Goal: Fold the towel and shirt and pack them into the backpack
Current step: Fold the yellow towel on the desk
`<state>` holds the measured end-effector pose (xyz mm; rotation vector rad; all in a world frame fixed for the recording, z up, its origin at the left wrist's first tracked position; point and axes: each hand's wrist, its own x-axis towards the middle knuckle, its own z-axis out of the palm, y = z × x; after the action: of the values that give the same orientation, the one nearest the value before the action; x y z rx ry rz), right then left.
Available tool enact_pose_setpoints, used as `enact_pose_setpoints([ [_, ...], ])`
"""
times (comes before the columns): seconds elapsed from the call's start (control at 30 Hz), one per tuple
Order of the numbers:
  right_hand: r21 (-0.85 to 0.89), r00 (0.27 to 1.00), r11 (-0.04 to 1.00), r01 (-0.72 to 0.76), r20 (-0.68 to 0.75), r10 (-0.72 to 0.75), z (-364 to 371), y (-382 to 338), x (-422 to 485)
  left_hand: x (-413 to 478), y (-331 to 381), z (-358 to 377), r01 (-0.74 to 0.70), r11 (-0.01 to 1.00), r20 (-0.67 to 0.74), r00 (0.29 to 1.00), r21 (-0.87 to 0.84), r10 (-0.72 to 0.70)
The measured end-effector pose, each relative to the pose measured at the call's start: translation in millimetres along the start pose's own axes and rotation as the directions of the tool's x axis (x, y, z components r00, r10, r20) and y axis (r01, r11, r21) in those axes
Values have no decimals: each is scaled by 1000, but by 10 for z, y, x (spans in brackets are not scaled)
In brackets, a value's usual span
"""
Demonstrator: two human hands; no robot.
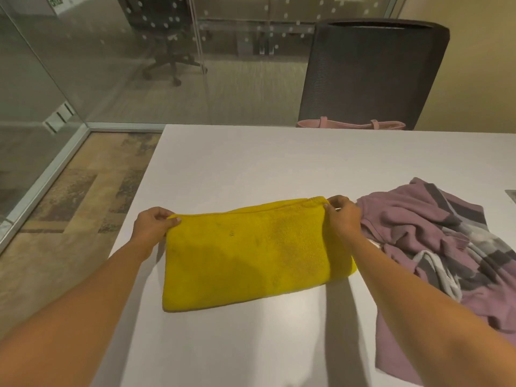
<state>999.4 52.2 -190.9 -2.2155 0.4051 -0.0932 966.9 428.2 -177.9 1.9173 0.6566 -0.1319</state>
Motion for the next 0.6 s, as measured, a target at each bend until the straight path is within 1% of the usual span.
enact_pose_setpoints([
  [0.03, -17, 999, 1000, -6, -48, 6, 47, -11, -17, -43, 9, 48, -70, 995, -76, 994, 71, 75],
  [0.07, -37, 995, 999, 4, -99, -8, 93, -30, -61, -106, 14, 106, -159, 975, -163, 970, 153, 183],
  [0.1, -84, 988, 995, 57, -140, -69, 141, -47, -117, -199, 15, 174, -250, 941, -233, 924, 228, 302],
  [0.13, -161, 974, 974, 159, -138, -182, 190, -59, -185, -287, -5, 255, -335, 899, -258, 876, 283, 408],
  [0.17, -245, 949, 929, 278, -77, -305, 243, -58, -255, -364, -38, 343, -410, 850, -232, 837, 331, 495],
  [0.2, -304, 920, 875, 377, 15, -391, 303, -34, -317, -432, -95, 434, -473, 796, -163, 813, 378, 560],
  [0.23, -333, 898, 836, 436, 106, -426, 363, 3, -376, -493, -167, 525, -516, 748, -63, 804, 418, 591],
  [0.3, -368, 880, 800, 473, 234, -413, 453, 118, -483, -569, -371, 707, -578, 643, 155, 792, 503, 591],
  [0.37, -407, 882, 786, 466, 290, -372, 482, 240, -602, -653, -557, 832, -603, 535, 314, 784, 592, 536],
  [0.47, -426, 906, 802, 418, 265, -331, 429, 367, -779, -754, -733, 888, -624, 439, 382, 762, 646, 523],
  [0.53, -431, 921, 815, 387, 223, -319, 368, 433, -917, -801, -755, 875, -640, 438, 411, 755, 631, 511],
  [0.6, -443, 934, 823, 356, 169, -314, 302, 532, -1084, -885, -746, 873, -649, 445, 410, 748, 617, 522],
])
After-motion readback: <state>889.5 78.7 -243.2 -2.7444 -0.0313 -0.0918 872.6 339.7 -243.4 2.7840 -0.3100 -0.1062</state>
